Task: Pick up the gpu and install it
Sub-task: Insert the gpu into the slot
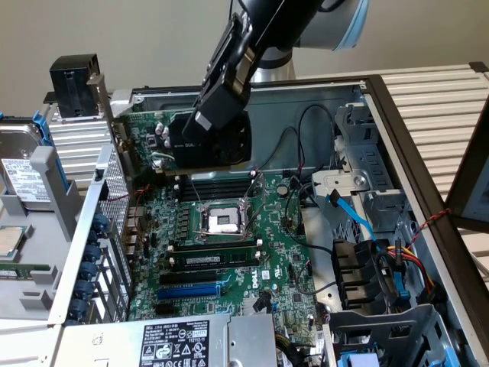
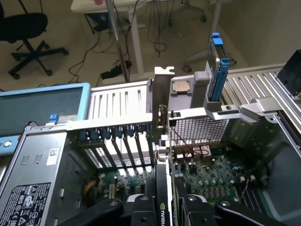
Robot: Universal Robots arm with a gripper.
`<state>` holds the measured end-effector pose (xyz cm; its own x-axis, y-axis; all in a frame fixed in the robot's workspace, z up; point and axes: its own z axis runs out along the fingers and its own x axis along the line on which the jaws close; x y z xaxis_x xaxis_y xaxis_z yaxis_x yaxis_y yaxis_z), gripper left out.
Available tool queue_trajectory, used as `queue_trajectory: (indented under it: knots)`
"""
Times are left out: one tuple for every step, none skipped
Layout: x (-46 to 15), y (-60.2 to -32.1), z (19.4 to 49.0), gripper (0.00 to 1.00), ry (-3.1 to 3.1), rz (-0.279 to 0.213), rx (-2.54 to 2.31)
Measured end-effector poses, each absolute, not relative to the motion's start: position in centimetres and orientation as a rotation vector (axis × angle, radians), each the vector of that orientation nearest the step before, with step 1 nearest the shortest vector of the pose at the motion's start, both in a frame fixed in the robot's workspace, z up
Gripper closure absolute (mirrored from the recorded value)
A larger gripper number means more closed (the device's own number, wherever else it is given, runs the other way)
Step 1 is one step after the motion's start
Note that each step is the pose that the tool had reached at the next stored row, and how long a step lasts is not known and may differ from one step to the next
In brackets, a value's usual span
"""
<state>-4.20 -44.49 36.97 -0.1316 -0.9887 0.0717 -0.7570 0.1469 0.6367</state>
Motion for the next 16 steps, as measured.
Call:
queue_trajectory:
  knots:
    - [-4.1,-44.6,36.8,0.73,-1.947,-0.638,1.662]
    - [-4.1,-44.7,36.7,0.73,-1.945,-0.641,1.662]
    - [-4.0,-44.8,36.6,0.73,-1.944,-0.644,1.662]
    - [-3.9,-44.9,36.4,0.73,-1.943,-0.646,1.661]
    - [-3.9,-45.0,36.3,0.73,-1.942,-0.648,1.661]
    - [-3.8,-45.1,36.2,0.73,-1.941,-0.650,1.661]
    - [-3.7,-45.2,36.1,0.73,-1.939,-0.653,1.660]
    - [-3.7,-45.3,35.9,0.73,-1.937,-0.657,1.659]
    - [-3.6,-45.4,35.8,0.73,-1.935,-0.660,1.658]
    - [-3.6,-45.4,35.7,0.73,-1.933,-0.664,1.658]
    - [-3.5,-45.5,35.6,0.73,-1.931,-0.667,1.657]
    - [-3.5,-45.6,35.4,0.73,-1.929,-0.670,1.656]
    - [-3.4,-45.6,35.3,0.73,-1.928,-0.673,1.655]
    - [-3.3,-45.7,35.2,0.73,-1.926,-0.676,1.655]
    - [-3.2,-45.8,35.0,0.73,-1.925,-0.678,1.654]
    - [-3.2,-45.9,34.9,0.73,-1.924,-0.680,1.654]
